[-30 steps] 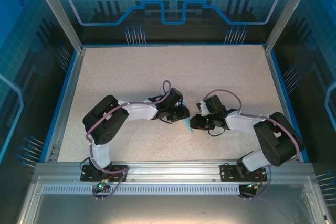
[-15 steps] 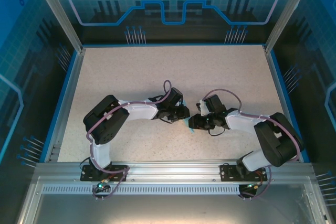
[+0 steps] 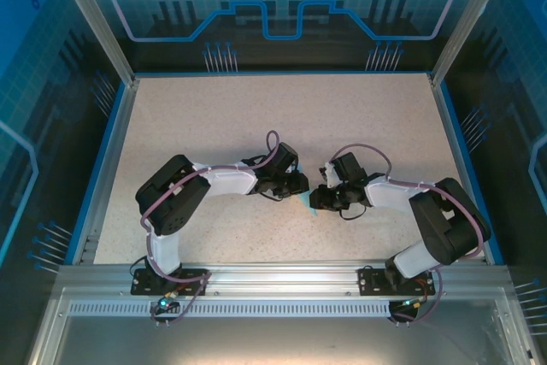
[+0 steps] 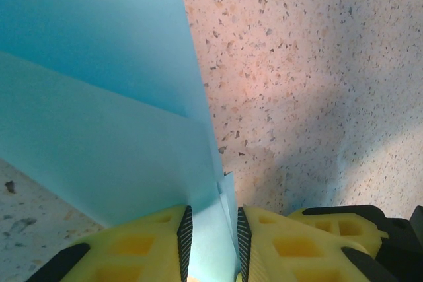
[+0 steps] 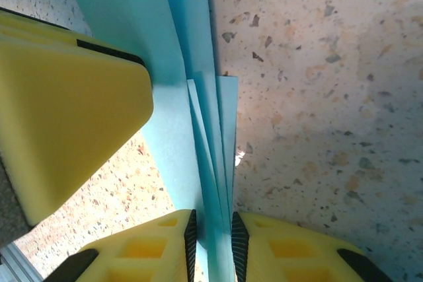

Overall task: Fold a paper plane with a square sheet of paper (pick it up from the middle)
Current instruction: Fold the wing for the fifth time at the center of the table.

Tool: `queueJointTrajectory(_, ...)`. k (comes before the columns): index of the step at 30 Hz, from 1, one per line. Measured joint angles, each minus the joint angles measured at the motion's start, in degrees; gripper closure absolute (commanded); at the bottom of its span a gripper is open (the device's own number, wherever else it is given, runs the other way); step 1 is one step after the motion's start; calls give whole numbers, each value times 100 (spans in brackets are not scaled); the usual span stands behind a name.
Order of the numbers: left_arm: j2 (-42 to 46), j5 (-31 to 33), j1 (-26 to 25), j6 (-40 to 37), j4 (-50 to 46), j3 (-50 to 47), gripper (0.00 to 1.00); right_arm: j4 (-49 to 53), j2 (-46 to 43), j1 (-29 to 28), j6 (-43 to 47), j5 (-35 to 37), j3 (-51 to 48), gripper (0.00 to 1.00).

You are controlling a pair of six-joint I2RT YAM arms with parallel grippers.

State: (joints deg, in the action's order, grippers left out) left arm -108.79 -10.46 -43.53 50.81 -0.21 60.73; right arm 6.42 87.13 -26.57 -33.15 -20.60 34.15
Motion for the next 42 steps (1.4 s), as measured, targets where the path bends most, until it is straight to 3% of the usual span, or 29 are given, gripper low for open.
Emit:
queueJointTrajectory(7, -4, -17, 0, -17, -98, 79, 71, 72, 35, 11, 20, 70, 26, 85)
queueJointTrajectory(25, -223, -98, 22, -42, -188, 234, 72, 350, -136, 4, 24, 245, 98, 79)
queueJointTrajectory(30, -269, -109, 26, -42, -197, 267, 72, 428, -568, 11, 15, 328, 92, 85)
queueJointTrajectory(34, -310, -144, 26, -46, -214, 332, 72, 345, -833, 11, -7, 46, 33, 91)
queueJointTrajectory(42, -339, -170, 26, -138, -214, 365, 72, 208, -479, 11, 0, -647, 76, 92)
